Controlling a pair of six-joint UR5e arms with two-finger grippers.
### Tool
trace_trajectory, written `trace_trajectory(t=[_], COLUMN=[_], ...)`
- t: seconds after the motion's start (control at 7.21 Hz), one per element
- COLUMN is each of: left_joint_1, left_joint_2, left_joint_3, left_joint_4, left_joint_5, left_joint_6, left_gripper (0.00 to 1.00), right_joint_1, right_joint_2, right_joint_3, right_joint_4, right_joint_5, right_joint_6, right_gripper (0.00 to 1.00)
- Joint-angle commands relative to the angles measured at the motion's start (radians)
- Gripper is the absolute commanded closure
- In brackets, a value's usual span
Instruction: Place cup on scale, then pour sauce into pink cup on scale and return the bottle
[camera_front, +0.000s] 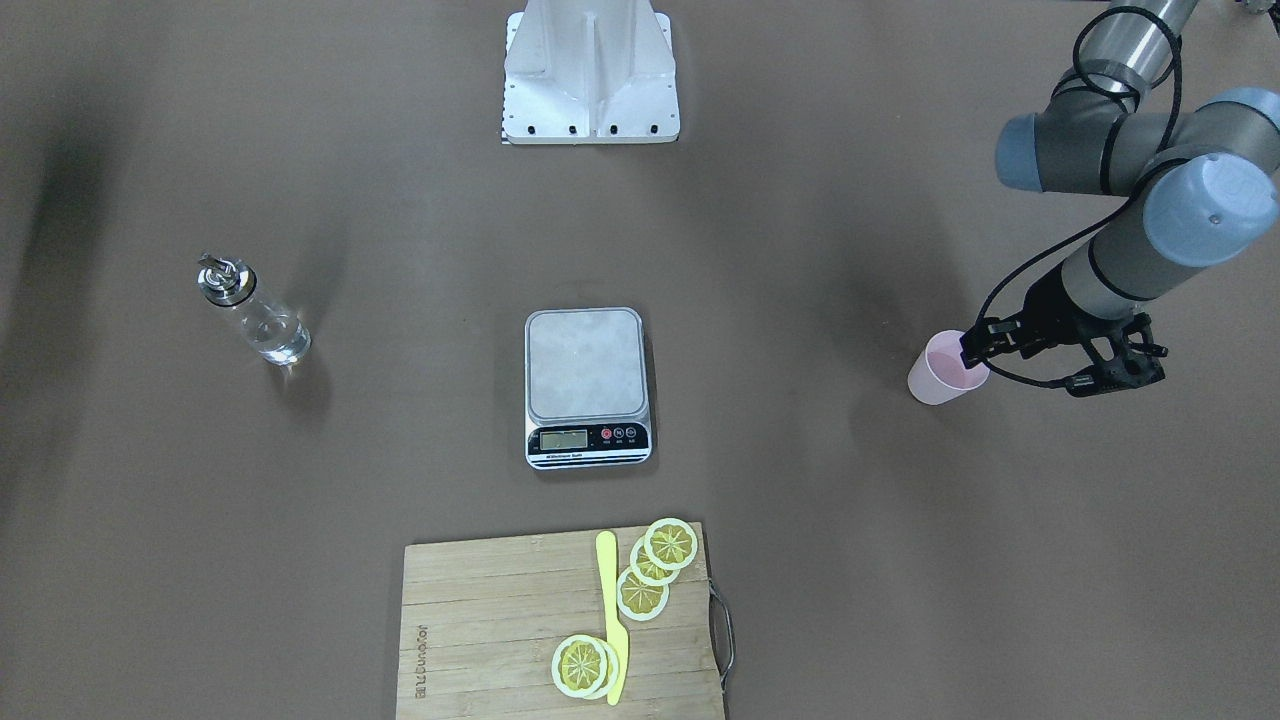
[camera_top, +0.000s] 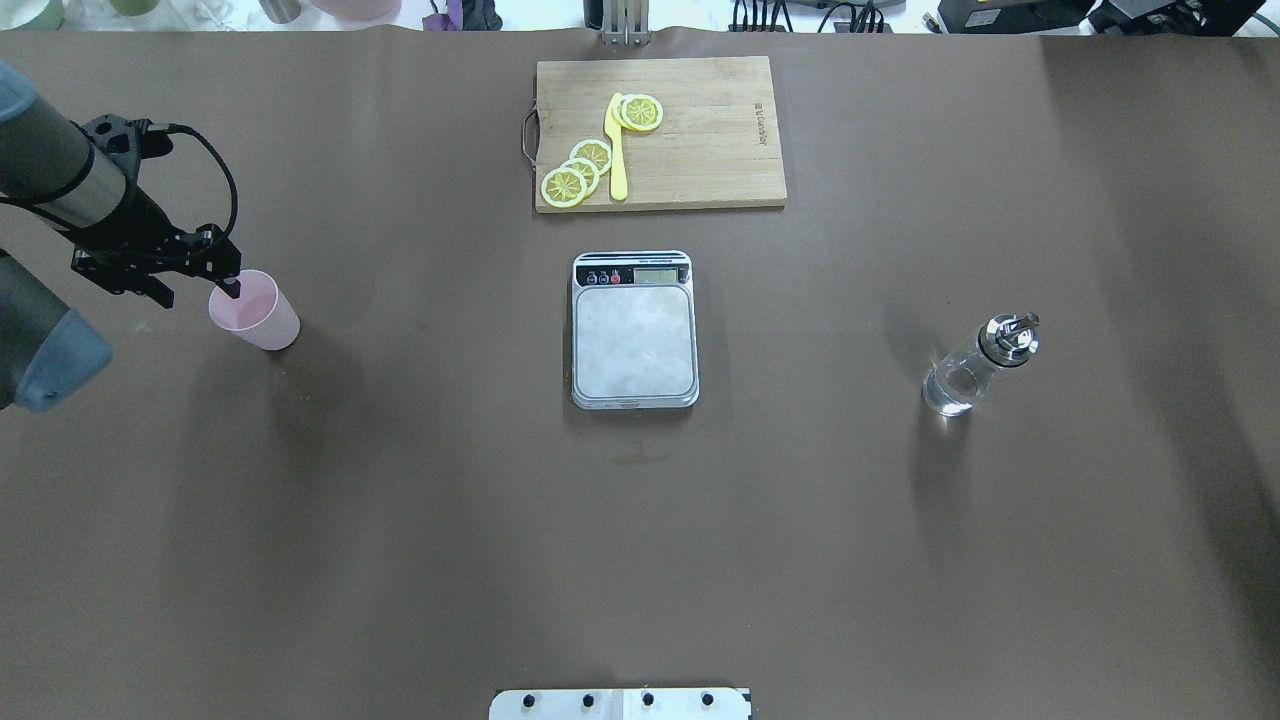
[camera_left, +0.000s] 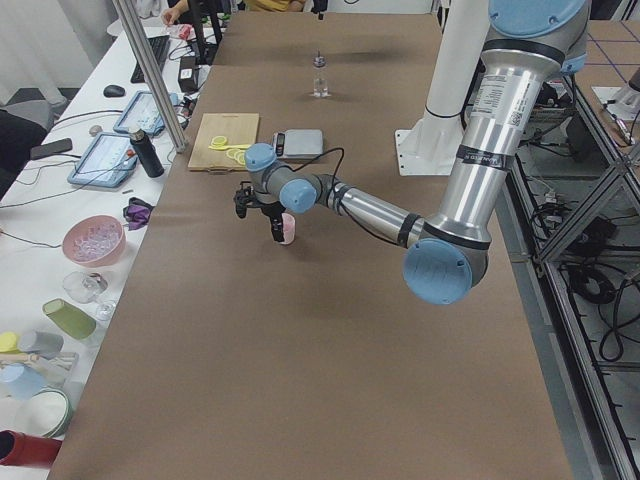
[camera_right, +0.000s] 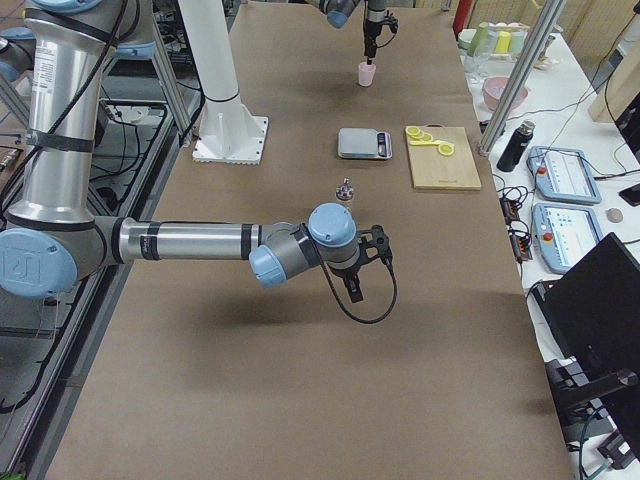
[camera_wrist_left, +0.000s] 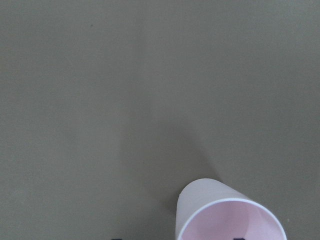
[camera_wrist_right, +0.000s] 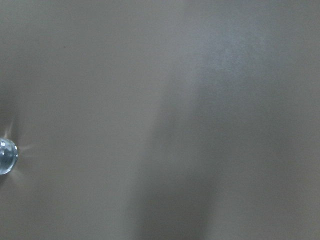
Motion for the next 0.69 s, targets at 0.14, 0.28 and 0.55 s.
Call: trace_trajectory(t=[0.14, 0.28, 0.55], left_joint_1=[0.022, 0.025, 0.031], left_joint_2=[0.005, 0.002, 0.002], left_joint_3=[-0.004, -0.006, 0.002], left_joint_4=[-0.013, -0.013, -0.022], left_joint_5=[0.0, -0.001, 0.0], left_joint_6=[-0.038, -0.049, -0.045], left_gripper=[0.25, 0.28, 0.38], right_joint_1=[-0.087, -0.112, -0.15], right_joint_2=[-0.028, -0.027, -0.013], right_joint_3=[-0.072, -0.165, -0.205], right_joint_4=[0.305, 0.484, 0.649], right_joint_5=[-0.002, -0.005, -0.025], right_joint_6=[0.077, 0.102, 0.133], right_gripper=[0.0, 0.0, 0.0])
